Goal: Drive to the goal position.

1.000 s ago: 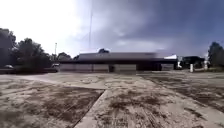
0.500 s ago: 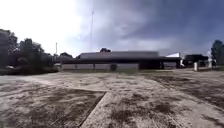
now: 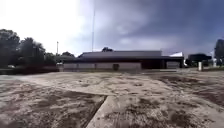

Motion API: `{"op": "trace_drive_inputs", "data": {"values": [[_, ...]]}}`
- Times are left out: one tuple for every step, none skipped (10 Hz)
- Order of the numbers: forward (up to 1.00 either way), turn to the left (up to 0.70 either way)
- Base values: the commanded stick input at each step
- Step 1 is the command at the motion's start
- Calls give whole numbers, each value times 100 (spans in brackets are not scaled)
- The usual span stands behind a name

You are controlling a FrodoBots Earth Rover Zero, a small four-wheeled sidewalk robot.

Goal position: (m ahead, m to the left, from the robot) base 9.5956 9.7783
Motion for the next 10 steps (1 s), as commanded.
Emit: {"op": "trace_drive_inputs", "data": {"values": [[70,0],[70,0],[70,0],[70,0],[70,0],[70,0],[70,0],[70,0],[70,0],[70,0]]}}
